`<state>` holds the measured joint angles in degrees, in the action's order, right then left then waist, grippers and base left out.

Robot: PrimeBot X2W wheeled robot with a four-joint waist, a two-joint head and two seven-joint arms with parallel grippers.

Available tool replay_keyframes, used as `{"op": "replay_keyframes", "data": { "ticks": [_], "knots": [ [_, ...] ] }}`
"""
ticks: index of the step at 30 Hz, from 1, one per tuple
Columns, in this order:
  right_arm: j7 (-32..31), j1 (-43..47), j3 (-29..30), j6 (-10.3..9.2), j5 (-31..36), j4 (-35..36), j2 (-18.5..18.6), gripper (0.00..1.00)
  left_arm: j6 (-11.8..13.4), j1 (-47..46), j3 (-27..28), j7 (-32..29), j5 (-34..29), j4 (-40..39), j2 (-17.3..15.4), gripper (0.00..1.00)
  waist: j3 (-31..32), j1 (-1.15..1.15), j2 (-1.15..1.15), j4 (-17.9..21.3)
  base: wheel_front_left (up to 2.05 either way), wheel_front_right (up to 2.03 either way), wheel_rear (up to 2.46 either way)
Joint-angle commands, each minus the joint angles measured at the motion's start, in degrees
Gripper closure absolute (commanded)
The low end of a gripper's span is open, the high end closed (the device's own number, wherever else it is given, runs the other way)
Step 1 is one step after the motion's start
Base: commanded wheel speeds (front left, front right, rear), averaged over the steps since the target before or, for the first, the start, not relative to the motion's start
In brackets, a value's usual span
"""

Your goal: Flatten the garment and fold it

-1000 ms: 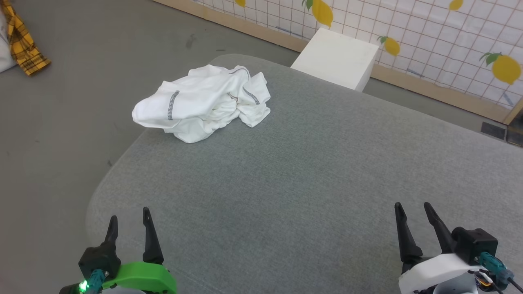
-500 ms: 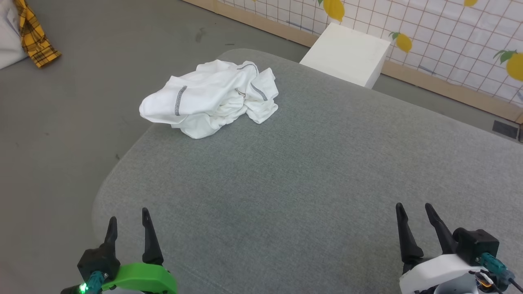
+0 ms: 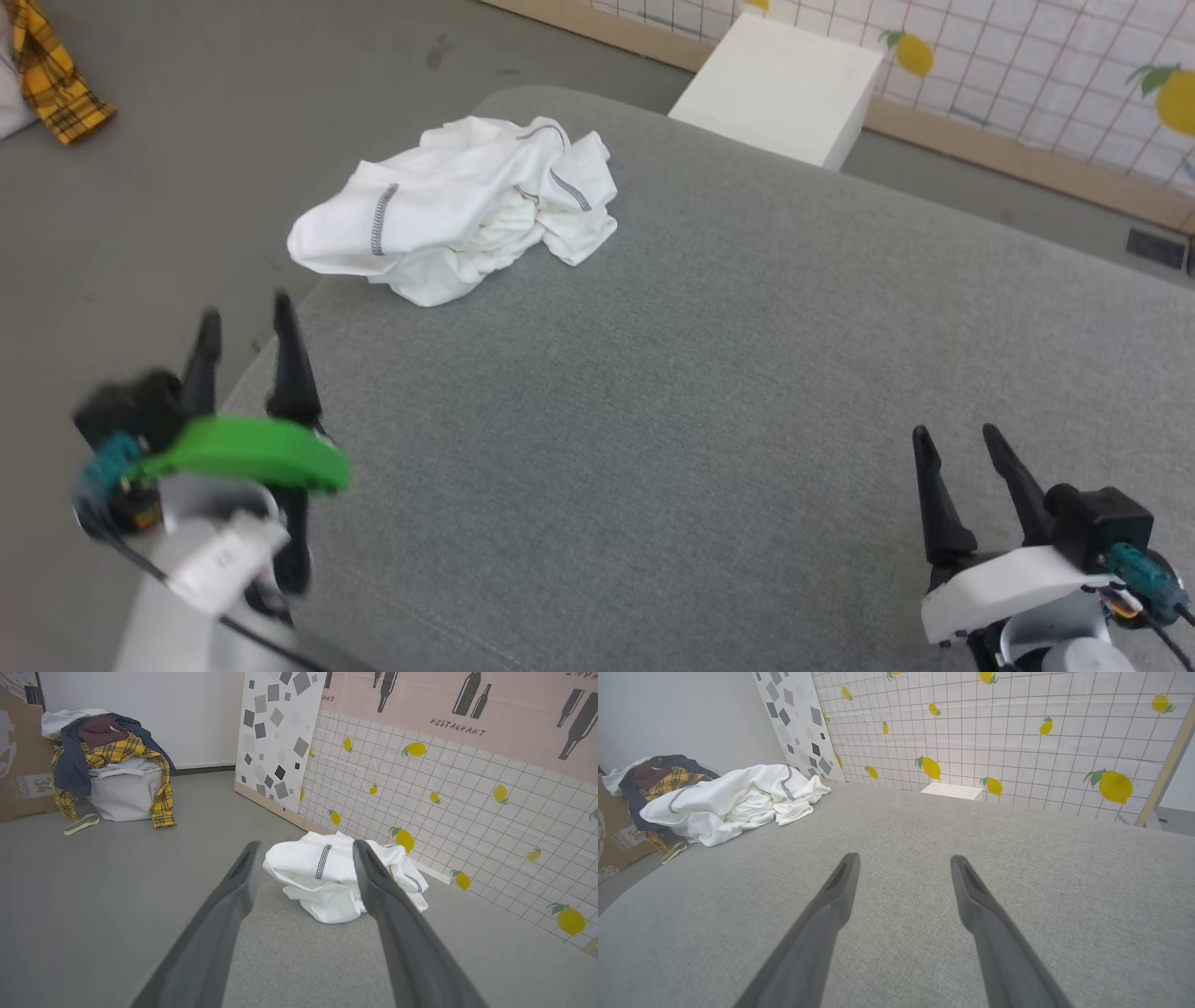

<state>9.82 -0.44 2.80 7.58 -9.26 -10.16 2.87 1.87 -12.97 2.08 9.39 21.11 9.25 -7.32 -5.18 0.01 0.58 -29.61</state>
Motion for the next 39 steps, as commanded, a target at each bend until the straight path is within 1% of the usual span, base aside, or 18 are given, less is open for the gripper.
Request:
{"op": "replay_keyframes", "data": {
  "ticks": [1,5,8,12,15,18,21,24,29,32,36,37,38,39],
  "knots": [
    [-0.74,-0.97,0.46,-0.09,1.10,1.12,0.00,0.00,-0.71,-3.75,0.73,-1.03,1.25,0.82,-1.17,0.00,-2.54,-0.01,-0.56,1.52,0.00,0.00,0.00],
    [-3.53,-1.44,1.22,-0.09,3.67,5.19,0.00,0.00,-2.26,-12.74,3.25,-6.15,5.71,4.72,-3.82,0.00,-7.00,-0.01,-0.56,3.57,0.00,0.00,0.00],
    [-5.85,-1.78,2.24,-0.09,5.81,8.79,0.02,0.00,-2.91,-18.85,4.36,-11.76,8.44,9.04,-6.22,0.00,-11.08,-0.01,-0.56,5.48,0.00,0.00,0.00],
    [-8.49,-2.11,3.45,-0.09,7.06,13.33,1.22,0.00,-2.78,-25.31,5.28,-18.04,10.68,14.08,-8.98,0.00,-16.46,-0.01,-0.56,8.24,0.00,0.00,0.00],
    [-9.94,-2.09,5.23,-0.09,7.04,16.43,2.43,0.00,-2.64,-28.86,5.51,-22.24,12.06,17.09,-10.33,0.00,-20.26,-0.01,-0.56,9.88,0.00,0.00,0.00],
    [-11.16,-1.57,7.51,-0.09,6.88,19.47,3.48,0.00,-1.68,-31.49,5.02,-26.97,11.87,20.08,-12.58,0.00,-23.68,-0.01,-0.56,11.30,0.00,0.00,0.00],
    [-11.95,-1.01,9.81,-0.09,6.59,21.77,4.41,0.00,-1.55,-34.03,4.49,-30.81,11.90,23.22,-14.47,0.00,-26.18,-0.01,-0.56,11.91,0.00,0.00,0.00],
    [-12.55,-0.24,11.47,-0.09,6.24,23.76,4.99,0.00,-0.65,-35.84,3.44,-35.53,11.60,26.20,-15.70,0.00,-27.94,-0.01,-0.56,12.19,0.00,0.00,0.00],
    [-13.11,0.74,12.90,-0.09,5.81,26.11,5.14,0.00,-0.13,-37.22,2.09,-42.37,12.05,29.86,-16.48,0.00,-29.82,-0.01,-0.56,12.12,0.00,0.00,0.00],
    [-13.27,1.04,13.62,-0.09,5.74,26.95,5.07,0.00,0.09,-37.00,1.47,-46.20,13.03,31.78,-15.54,0.00,-30.44,-0.01,-0.56,11.81,0.00,0.00,0.00],
    [-13.48,1.15,14.26,-0.09,5.60,27.37,5.31,0.00,-0.25,-36.33,1.20,-50.34,15.23,33.36,-13.40,0.00,-30.82,-0.01,-0.56,11.36,0.00,0.00,0.00],
    [-13.53,1.09,14.39,-0.09,5.58,27.43,5.36,0.00,-0.52,-36.22,1.27,-50.12,15.55,33.19,-13.05,0.52,-30.85,-0.01,-0.56,11.28,0.00,0.00,0.00],
    [-13.58,0.99,14.50,-0.09,5.58,27.50,5.38,0.00,-0.84,-36.09,1.26,-48.98,15.50,32.78,-12.89,1.00,-30.88,-0.01,-0.56,11.21,0.00,0.00,0.00],
    [-13.65,0.91,14.53,-0.09,5.61,27.58,5.36,0.00,-1.28,-35.89,0.97,-47.70,15.09,32.49,-12.94,1.00,-30.86,-0.01,-0.56,11.16,0.00,0.00,0.00]
  ]
}}
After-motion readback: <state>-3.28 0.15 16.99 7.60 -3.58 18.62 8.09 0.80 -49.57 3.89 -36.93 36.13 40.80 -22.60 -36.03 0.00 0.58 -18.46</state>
